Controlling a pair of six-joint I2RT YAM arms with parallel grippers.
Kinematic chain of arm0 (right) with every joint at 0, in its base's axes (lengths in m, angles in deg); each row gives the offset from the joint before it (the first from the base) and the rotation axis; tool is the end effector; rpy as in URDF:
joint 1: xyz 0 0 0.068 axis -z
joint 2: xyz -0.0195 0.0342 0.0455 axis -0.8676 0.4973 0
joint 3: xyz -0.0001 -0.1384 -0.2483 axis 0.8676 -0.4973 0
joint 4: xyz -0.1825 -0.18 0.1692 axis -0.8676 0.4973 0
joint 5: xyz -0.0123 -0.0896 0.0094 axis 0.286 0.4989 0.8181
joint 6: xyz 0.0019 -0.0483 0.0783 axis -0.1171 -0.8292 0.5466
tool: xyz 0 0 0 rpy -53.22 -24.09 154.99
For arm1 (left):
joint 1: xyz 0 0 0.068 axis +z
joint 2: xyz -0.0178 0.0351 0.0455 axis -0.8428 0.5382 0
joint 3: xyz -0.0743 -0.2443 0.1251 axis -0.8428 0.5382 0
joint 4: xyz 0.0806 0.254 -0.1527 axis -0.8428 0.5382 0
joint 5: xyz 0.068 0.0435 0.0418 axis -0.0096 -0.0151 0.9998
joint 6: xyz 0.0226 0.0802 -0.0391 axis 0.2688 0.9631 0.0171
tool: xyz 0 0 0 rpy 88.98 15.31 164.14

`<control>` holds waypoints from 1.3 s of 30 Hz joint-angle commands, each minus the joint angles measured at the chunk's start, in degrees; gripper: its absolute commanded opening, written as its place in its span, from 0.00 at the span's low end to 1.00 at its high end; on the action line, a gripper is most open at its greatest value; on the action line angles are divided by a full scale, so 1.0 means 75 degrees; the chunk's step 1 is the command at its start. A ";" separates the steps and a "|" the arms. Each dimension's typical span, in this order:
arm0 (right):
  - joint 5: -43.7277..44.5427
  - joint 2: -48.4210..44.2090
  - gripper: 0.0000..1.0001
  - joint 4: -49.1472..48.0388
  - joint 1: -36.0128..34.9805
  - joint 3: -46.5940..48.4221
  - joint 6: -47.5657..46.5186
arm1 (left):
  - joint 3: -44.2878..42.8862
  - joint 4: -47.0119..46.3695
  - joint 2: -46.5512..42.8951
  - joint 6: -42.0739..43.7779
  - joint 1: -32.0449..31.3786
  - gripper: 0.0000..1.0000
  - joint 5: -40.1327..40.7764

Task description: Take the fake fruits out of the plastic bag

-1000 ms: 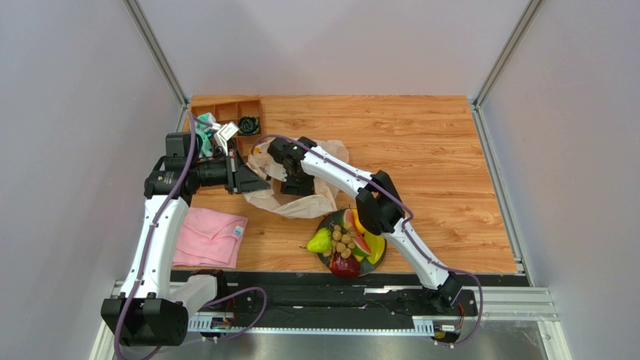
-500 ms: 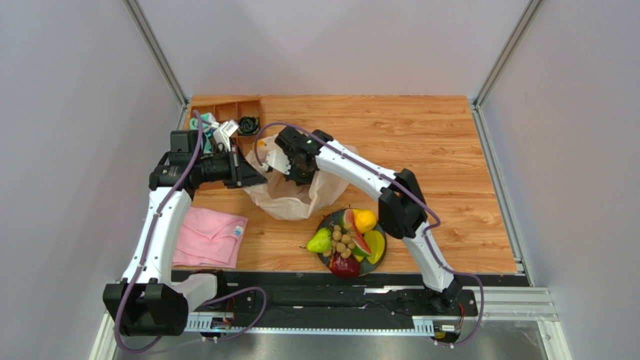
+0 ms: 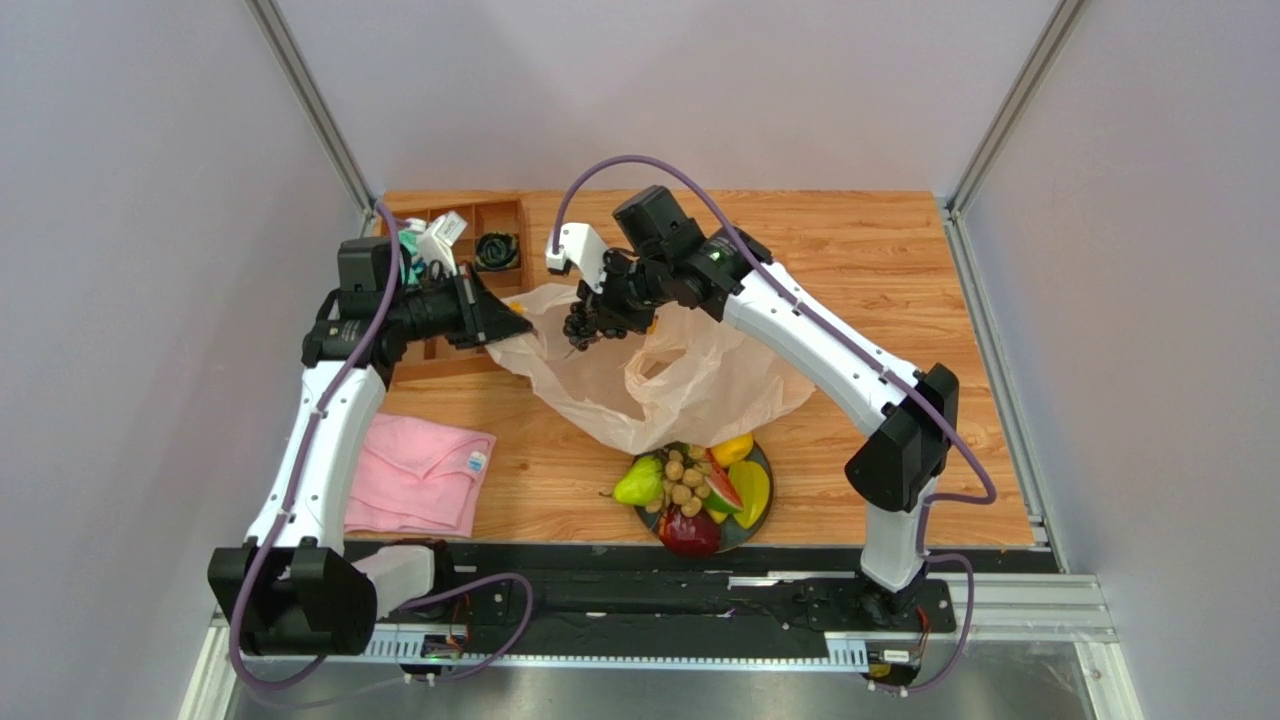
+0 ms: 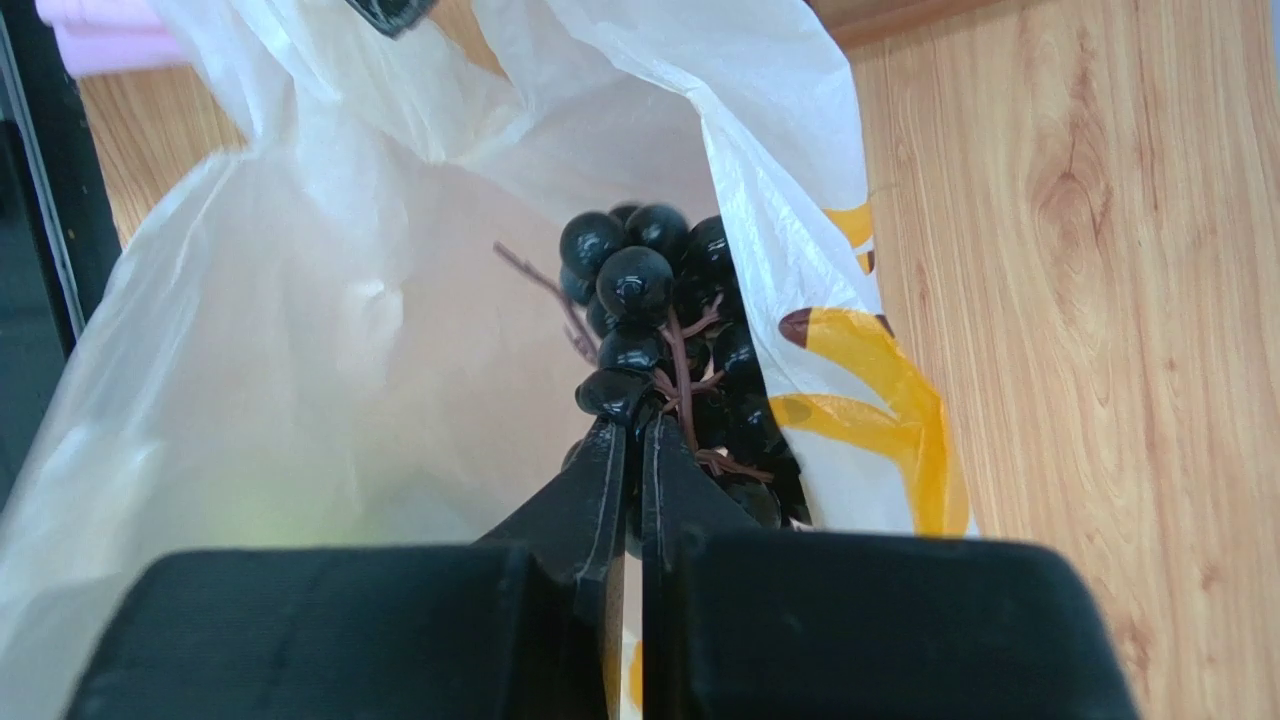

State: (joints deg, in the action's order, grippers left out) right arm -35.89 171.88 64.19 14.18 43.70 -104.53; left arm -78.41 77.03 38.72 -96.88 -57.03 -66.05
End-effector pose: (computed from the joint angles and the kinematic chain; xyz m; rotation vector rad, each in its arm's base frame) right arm 0.3240 0.3720 0.3533 -1.6143 1.7819 0.4912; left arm 0.3057 -0.0604 0.3359 0.0706 2.1730 -1.1500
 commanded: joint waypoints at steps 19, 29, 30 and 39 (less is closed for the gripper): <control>0.0834 -0.0704 0.00 -0.3428 0.0778 0.1495 0.1979 | -0.5632 -0.1689 0.4236 -0.1289 -0.0030 0.00 0.1423; 0.2521 -0.3094 0.00 -0.1911 0.0625 -0.0745 0.3631 | -0.5036 -0.1560 0.4542 -0.1230 -0.0218 0.11 0.2043; 0.2709 -0.3365 0.00 -0.1674 0.0625 -0.1003 0.3853 | -0.4989 -0.1536 0.4507 -0.1114 -0.0218 0.17 0.2056; 0.2897 -0.5406 0.00 -0.0664 0.0637 -0.4039 0.5448 | -0.4556 -0.0786 0.3278 -0.0106 -0.0206 0.95 0.2255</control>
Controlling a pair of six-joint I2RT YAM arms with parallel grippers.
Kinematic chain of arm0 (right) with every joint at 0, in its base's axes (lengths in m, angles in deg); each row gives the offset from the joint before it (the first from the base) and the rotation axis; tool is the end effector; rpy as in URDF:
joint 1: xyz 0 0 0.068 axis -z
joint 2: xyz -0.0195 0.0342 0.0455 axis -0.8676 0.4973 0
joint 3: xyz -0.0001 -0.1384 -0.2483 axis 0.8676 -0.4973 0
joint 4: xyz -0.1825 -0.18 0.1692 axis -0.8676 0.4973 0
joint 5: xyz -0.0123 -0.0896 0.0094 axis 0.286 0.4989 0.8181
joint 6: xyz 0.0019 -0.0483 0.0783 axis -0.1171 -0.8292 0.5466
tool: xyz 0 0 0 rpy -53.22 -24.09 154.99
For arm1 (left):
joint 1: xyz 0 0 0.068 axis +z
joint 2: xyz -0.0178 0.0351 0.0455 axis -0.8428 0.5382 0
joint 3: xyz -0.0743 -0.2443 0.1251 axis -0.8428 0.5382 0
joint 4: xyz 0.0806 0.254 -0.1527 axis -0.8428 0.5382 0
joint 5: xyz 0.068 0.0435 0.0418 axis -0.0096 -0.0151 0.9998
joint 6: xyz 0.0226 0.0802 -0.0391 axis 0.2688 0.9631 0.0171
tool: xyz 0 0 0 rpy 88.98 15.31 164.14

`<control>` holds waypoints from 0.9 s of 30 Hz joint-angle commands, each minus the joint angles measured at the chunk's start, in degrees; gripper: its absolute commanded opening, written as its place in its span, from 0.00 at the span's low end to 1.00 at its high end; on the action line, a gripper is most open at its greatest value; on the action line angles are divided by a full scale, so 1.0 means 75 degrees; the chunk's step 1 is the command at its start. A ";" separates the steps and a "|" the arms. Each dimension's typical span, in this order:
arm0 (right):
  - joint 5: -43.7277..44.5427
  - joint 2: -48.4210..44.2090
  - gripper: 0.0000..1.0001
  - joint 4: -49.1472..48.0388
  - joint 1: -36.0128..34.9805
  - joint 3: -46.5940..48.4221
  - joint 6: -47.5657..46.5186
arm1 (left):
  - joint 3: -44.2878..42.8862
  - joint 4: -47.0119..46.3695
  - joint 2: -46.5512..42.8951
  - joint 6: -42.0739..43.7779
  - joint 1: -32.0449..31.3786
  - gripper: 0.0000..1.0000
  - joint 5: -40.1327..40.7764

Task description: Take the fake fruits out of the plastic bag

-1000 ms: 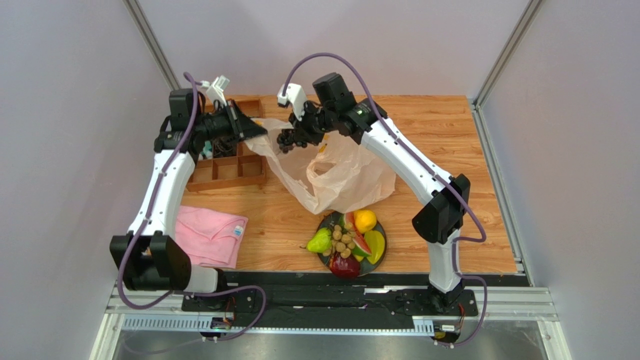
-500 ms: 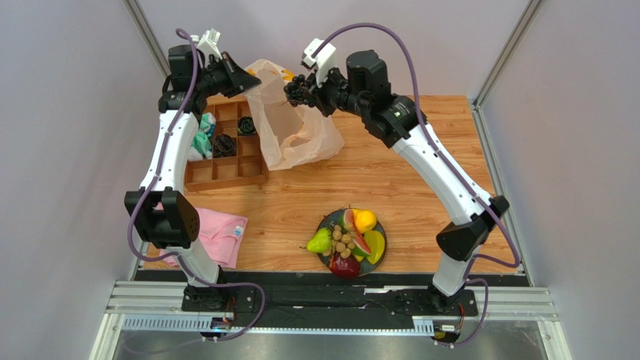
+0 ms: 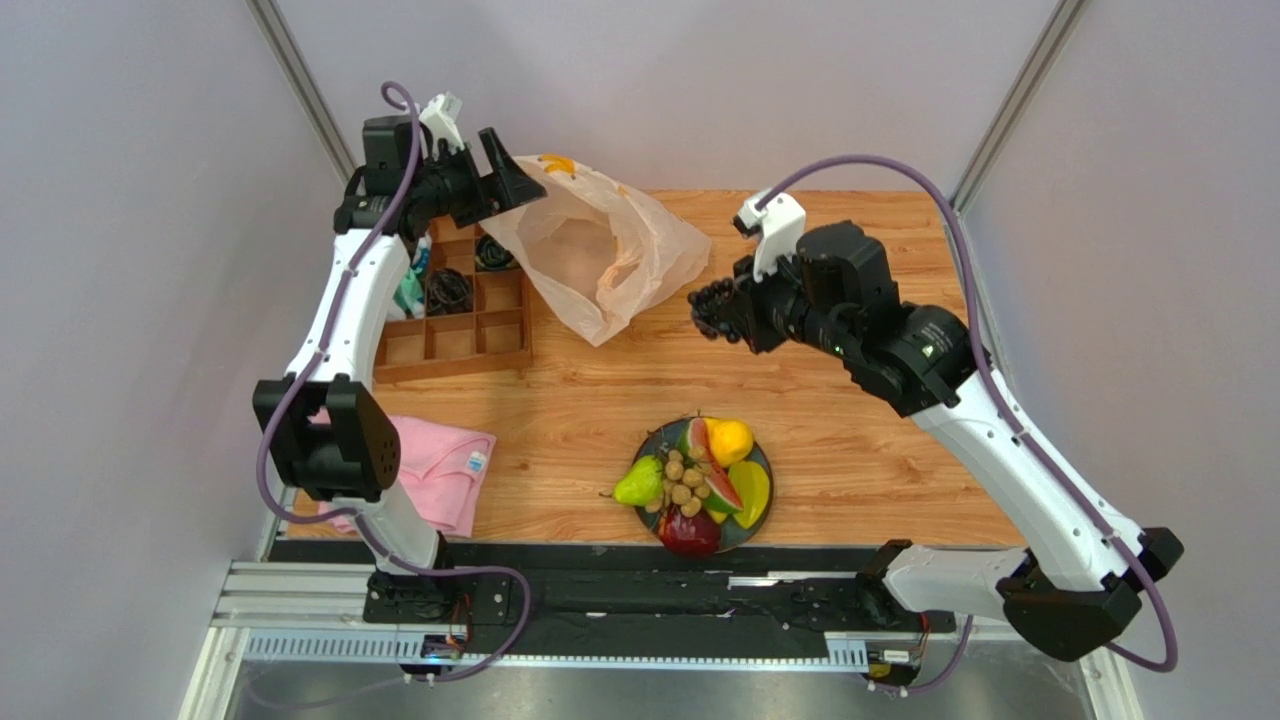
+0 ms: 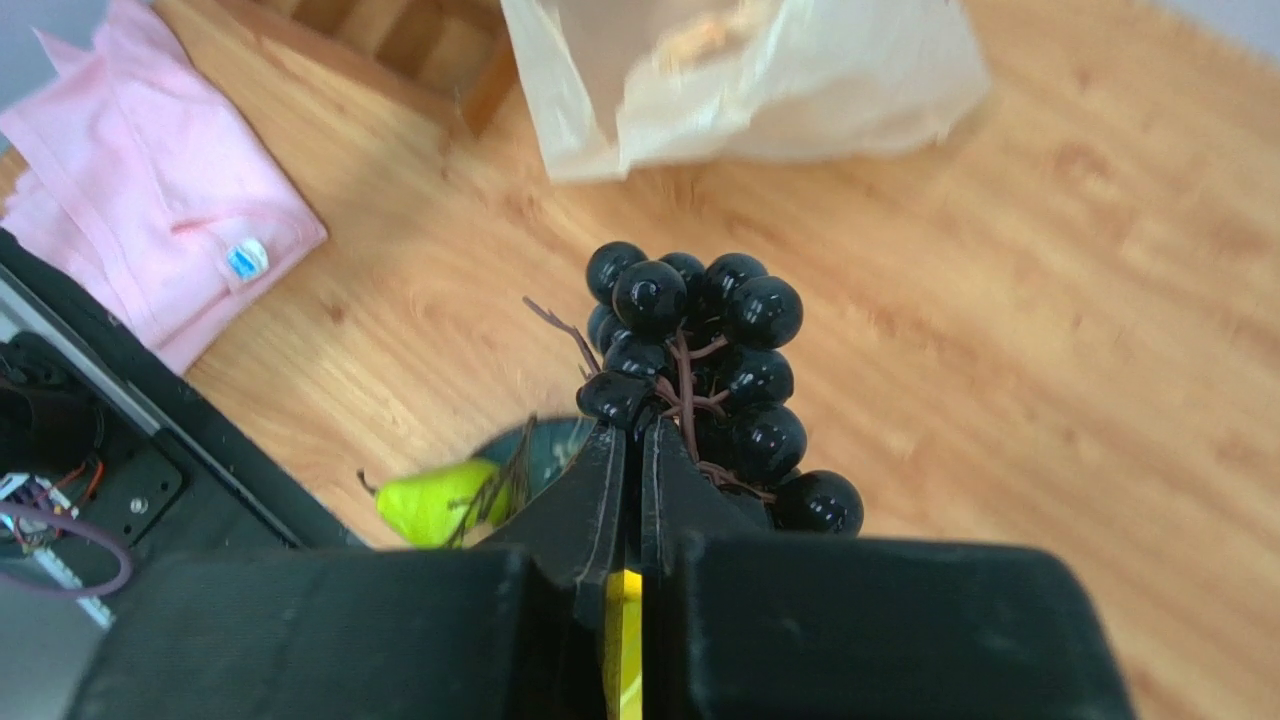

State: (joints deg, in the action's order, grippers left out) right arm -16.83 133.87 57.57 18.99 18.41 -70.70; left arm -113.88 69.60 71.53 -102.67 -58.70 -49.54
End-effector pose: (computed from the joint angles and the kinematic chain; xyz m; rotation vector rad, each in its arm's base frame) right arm 0.2429 0.2103 0.4486 -0.6807 1.9782 0.4443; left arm 0.4816 -0.0552 0.3834 -0.1048 2.0629 -0.8908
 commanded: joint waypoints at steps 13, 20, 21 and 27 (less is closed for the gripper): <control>0.0169 -0.0468 0.00 -0.0823 0.0195 -0.2530 0.1934 | 0.1323 0.0790 -0.2949 0.1921 0.0097 0.95 -0.0063; -0.0053 -0.0749 0.00 -0.1351 0.0195 -0.3374 0.2086 | 0.1780 0.0627 -0.3371 0.1968 0.0121 0.94 0.0008; -0.0053 -0.0784 0.00 -0.1340 0.0195 -0.3445 0.2121 | 0.1862 0.0603 -0.3418 0.1991 0.0121 0.94 0.0008; -0.0874 -0.1333 0.00 -0.1527 0.0055 -0.4311 0.2180 | 0.2061 0.0557 -0.3570 0.2062 0.0121 0.94 -0.0238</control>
State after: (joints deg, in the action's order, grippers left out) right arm -19.76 128.28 50.62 20.21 -10.83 -55.86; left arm -98.86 75.67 47.79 -89.08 -58.04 -49.72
